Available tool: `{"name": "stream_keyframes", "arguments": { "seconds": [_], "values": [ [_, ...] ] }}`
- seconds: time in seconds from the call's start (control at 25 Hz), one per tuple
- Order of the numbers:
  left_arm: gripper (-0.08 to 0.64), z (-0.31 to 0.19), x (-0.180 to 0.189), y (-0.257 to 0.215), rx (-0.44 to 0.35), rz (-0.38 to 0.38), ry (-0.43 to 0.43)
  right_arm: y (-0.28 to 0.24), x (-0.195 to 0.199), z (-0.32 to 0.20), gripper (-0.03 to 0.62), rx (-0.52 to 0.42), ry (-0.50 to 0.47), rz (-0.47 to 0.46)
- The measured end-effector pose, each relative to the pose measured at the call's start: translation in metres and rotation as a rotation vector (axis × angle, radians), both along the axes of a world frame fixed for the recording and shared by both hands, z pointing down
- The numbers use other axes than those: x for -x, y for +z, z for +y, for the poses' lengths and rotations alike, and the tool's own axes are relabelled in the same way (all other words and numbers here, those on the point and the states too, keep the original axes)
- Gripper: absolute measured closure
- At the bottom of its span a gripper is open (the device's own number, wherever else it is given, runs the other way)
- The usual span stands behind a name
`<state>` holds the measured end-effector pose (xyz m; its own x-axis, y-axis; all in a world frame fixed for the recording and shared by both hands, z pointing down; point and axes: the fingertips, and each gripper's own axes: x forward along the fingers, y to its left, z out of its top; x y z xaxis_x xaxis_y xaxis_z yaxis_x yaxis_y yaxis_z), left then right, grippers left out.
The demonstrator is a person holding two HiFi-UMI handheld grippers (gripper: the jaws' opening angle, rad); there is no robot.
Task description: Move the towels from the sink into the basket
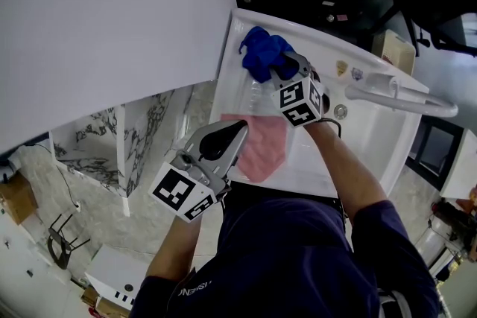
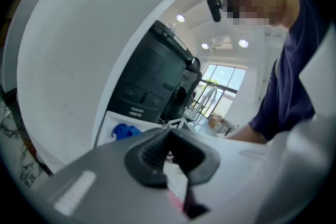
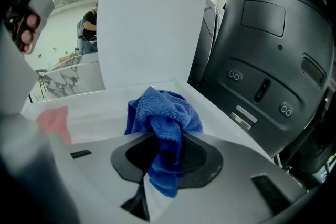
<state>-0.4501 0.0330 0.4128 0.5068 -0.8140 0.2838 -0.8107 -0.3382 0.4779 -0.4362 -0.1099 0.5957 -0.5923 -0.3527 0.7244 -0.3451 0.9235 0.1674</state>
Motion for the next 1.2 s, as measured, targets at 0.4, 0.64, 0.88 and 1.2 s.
{"name": "stream_keyframes", "arguments": {
  "seconds": [0.4, 0.64, 0.88, 1.2],
  "values": [
    [0.558, 0.002, -0.002, -0.008, -0.018, -0.008, -0.006, -0.014, -0.002, 0.007, 0.529, 0.039, -0.013, -0.051],
    [0.557, 0.009, -0.006, -0.017, -0.033, -0.019, -0.016, -0.036, -0.003, 0.016, 0.531, 0.039, -0.017, -0.105],
    [0.557, 0.016, -0.019, -0.029, -0.05, -0.039, -0.018, -0.06, -0.012, 0.03, 0.531, 0.044, -0.024, -0.157],
    [0.557, 0.022, -0.051, -0.045, -0.073, -0.07, -0.002, -0.089, -0.039, 0.051, 0.531, 0.07, -0.044, -0.238]
  ]
}}
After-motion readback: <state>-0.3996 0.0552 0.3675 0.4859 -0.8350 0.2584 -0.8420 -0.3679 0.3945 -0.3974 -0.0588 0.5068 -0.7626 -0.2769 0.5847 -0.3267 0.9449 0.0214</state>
